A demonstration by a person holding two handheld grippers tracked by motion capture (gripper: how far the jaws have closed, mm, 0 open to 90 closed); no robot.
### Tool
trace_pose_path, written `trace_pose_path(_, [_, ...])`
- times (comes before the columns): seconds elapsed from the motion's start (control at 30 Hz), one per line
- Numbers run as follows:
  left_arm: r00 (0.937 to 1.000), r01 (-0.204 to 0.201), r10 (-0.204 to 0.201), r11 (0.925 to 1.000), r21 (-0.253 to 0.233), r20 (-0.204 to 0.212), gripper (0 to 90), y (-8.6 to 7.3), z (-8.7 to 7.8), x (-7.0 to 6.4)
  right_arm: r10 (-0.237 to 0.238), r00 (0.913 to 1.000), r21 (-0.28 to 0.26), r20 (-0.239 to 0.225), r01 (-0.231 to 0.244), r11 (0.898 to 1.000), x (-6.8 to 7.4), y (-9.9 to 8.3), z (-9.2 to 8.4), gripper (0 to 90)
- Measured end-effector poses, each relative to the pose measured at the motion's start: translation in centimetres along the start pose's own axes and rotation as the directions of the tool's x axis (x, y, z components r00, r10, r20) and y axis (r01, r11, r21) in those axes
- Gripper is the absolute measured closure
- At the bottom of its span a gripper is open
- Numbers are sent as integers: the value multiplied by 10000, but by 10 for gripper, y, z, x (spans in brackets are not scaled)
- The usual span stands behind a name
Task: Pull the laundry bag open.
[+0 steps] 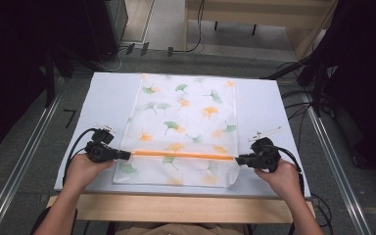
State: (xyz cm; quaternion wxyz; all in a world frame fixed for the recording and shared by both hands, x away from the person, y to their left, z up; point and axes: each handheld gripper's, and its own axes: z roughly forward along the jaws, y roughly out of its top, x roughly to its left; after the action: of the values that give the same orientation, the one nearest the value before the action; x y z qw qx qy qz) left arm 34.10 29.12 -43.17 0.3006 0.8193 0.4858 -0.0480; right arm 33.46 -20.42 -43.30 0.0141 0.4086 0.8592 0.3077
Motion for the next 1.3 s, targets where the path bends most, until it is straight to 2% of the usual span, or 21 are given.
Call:
trace_pose_path(0.8, [10000, -18, 18, 10000, 5, -9, 900, 1, 0, 0, 91, 9999, 67, -68, -91, 9999, -2, -2, 0, 839])
trace_pose_path(1.03, [9998, 204, -204, 9997, -101, -83, 900, -3, -5, 6, 132, 9999, 115, -46, -131, 9998, -3, -1, 0, 839])
trace_pose_path(1.13, [9993, 187, -188, 9998, -42, -314, 900, -6, -7, 9, 122, 9999, 120, -69, -121, 9999, -3, 0, 1, 840])
trace_pose_path(1.3, [9990, 347, -351, 9993, -152, -262, 900, -9, -12, 14, 130, 9999, 140, -70, -129, 9998, -4, 0, 1, 839])
